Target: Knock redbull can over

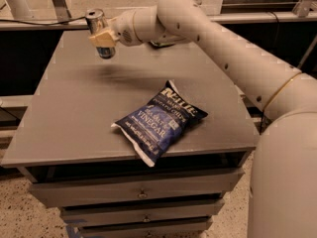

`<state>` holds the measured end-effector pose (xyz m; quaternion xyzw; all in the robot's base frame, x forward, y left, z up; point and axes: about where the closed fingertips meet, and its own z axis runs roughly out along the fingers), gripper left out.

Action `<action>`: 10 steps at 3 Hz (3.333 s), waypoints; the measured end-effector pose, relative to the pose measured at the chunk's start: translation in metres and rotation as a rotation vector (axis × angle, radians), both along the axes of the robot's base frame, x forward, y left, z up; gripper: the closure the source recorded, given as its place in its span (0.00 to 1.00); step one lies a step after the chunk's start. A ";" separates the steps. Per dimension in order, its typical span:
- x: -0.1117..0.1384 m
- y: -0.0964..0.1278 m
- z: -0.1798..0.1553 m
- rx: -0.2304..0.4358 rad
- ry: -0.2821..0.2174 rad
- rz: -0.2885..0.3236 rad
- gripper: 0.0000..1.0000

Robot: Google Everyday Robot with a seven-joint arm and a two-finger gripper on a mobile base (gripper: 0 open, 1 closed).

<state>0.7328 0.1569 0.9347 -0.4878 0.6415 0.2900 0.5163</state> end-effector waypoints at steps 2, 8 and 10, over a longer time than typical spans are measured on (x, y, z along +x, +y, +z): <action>-0.016 -0.008 0.027 -0.341 -0.133 0.098 1.00; -0.079 0.078 -0.026 -0.839 -0.277 0.429 0.50; -0.088 0.083 -0.074 -0.963 -0.240 0.508 0.72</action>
Offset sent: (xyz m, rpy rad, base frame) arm -0.0269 -0.0129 0.0390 -0.6347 -0.2299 0.1837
